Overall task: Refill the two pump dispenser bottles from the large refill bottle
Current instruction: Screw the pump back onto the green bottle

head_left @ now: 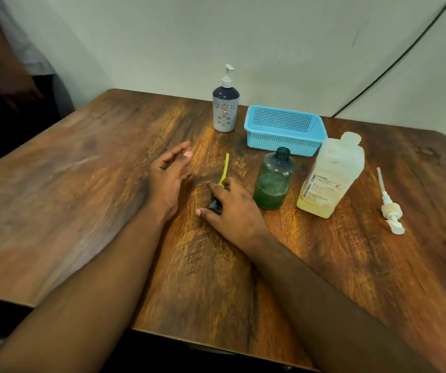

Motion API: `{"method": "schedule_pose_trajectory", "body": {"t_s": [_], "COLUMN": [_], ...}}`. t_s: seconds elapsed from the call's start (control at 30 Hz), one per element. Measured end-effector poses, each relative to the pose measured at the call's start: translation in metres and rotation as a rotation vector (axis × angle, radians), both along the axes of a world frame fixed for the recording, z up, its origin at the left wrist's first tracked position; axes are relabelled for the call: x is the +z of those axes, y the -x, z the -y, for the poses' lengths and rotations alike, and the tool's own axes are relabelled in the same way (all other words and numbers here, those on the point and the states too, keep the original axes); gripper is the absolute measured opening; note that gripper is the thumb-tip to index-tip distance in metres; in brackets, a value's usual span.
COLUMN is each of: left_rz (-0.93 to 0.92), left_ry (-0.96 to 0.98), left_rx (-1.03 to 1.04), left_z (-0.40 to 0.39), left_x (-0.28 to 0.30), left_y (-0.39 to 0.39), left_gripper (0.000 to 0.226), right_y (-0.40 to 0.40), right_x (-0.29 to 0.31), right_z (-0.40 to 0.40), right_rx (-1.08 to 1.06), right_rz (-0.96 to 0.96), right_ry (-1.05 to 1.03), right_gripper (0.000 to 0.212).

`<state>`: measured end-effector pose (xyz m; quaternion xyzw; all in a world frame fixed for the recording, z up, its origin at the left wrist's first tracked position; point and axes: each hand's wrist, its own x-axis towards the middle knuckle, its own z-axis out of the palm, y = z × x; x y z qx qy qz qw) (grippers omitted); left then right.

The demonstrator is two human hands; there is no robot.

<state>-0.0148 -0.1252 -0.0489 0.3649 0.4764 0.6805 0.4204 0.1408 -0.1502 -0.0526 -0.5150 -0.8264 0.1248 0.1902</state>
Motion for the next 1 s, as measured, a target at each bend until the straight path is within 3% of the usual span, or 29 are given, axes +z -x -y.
{"method": "schedule_pose_trajectory", "body": {"t_s": [0.17,0.37,0.43,0.53,0.63,0.73,0.9,1.0], "left_rz": [0.022,0.093,0.005,-0.217,-0.289,-0.308,-0.417,-0.437], "left_ry": [0.015,0.056,0.045,-0.028,-0.044,-0.018,-0.048,-0.051], "left_rx": [-0.042,-0.115,-0.138,-0.299,-0.522,-0.604,-0.459,-0.428], "left_z": [-0.002,0.000,-0.001,0.003,0.006,0.002,-0.003,-0.007], "left_x": [-0.001,0.001,-0.002,-0.006,-0.003,-0.001,0.002,0.001], "left_y": [-0.003,-0.011,-0.018,-0.041,-0.073,-0.096,-0.099,-0.079], "left_gripper": [0.021,0.028,0.032,0.053,0.083,0.105,0.092,0.092], "right_y": [0.004,-0.021,-0.037,-0.063,-0.085,-0.100,-0.113,-0.119], "right_x": [0.004,0.036,0.057,0.089,0.113,0.128,0.162,0.177], "right_z": [-0.001,0.029,0.038,0.042,0.038,0.038,0.041,0.026], "right_rx": [-0.040,-0.065,-0.076,-0.115,-0.160,-0.152,-0.289,-0.291], "right_rz": [-0.005,-0.306,-0.377,-0.413,-0.383,-0.379,-0.460,-0.360], "right_ry": [-0.008,-0.155,-0.232,-0.326,-0.505,-0.624,-0.344,-0.307], "right_gripper": [0.050,0.042,0.045,0.045,0.032,0.021,0.019,0.019]}}
